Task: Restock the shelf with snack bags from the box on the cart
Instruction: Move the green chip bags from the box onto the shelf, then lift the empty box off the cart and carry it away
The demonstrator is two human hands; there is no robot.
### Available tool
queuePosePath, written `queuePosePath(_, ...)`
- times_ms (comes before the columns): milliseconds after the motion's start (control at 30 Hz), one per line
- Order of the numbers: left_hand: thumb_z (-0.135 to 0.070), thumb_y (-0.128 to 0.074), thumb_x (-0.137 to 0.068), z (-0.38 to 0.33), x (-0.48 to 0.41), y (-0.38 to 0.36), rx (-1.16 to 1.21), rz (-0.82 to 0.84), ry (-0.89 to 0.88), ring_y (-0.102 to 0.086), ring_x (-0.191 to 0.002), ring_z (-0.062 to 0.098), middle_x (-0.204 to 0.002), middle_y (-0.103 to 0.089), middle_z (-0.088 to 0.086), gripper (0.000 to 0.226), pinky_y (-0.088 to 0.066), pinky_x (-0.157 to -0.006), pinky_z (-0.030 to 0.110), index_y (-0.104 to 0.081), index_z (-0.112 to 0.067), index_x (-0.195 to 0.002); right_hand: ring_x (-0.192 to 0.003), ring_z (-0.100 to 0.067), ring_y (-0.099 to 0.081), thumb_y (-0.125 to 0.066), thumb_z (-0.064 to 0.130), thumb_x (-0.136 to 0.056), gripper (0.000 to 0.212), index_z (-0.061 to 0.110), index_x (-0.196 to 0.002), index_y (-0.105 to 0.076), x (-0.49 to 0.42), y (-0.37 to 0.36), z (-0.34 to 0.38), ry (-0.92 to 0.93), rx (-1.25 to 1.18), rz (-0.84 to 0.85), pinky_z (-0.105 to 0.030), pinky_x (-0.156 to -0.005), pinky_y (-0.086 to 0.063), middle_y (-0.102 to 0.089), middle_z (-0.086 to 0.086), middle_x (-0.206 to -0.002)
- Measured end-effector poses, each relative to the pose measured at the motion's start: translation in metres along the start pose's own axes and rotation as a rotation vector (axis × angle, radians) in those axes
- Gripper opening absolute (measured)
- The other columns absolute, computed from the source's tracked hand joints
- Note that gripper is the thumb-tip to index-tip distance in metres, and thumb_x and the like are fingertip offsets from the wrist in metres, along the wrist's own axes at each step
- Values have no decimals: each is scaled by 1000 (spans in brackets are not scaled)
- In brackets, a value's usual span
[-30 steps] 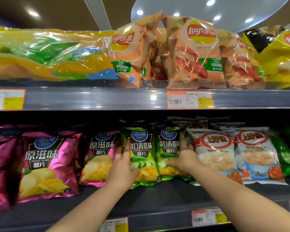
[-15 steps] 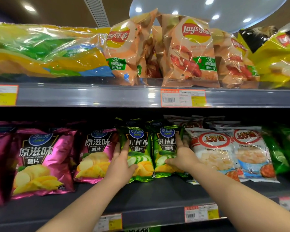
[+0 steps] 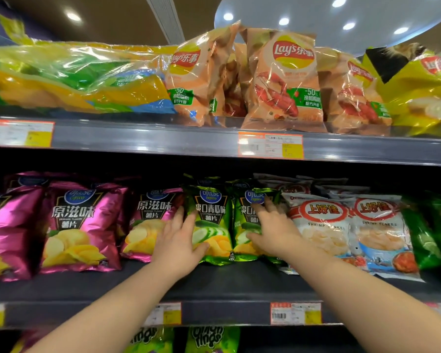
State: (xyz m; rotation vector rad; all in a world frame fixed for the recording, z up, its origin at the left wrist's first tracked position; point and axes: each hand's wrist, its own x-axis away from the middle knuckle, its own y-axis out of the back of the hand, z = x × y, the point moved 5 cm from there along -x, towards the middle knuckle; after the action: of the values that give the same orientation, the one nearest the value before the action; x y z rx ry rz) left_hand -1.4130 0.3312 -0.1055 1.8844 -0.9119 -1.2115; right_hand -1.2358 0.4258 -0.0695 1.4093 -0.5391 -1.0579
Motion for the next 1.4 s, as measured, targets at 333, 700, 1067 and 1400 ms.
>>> queuePosePath(333,-67,-34,-88,45,73,35,-393,148,159,4,-148,33,-162,2,8,79,-6,-117,52,-17,-22,-151,-136,-23,-32,-45,50,-91,56,24,-140,-36,39,-10,90,470,84,-76,-39,-108,-29,-38,1,-145)
queuePosePath(700,-64,-38,-89,149,209,86,-503,195,531,5,-148,33,-162,0,6,81,-5,-116,54,-11,-22,-152,-123,-29,-50,-52,46,-82,54,20,-129,-55,115,-69,245,930,-70,23,-46,-102,-38,-56,-2,-129)
queuePosePath(1067,-67,-35,-88,260,381,145,-486,246,830,2,-148,34,-162,-2,7,82,-6,-116,54,-9,-23,-152,-134,-21,-36,-45,53,-89,57,29,-140,-37,190,-128,391,1089,7,177,-39,-108,-32,-42,5,-143)
queuePosePath(1400,-66,-36,-89,368,602,219,-435,325,1191,2,-149,31,-163,-2,4,83,-6,-118,51,-5,-25,-154,-132,-22,-39,-48,50,-89,57,27,-140,-34,313,-192,554,1214,87,369,-42,-107,-35,-44,2,-140)
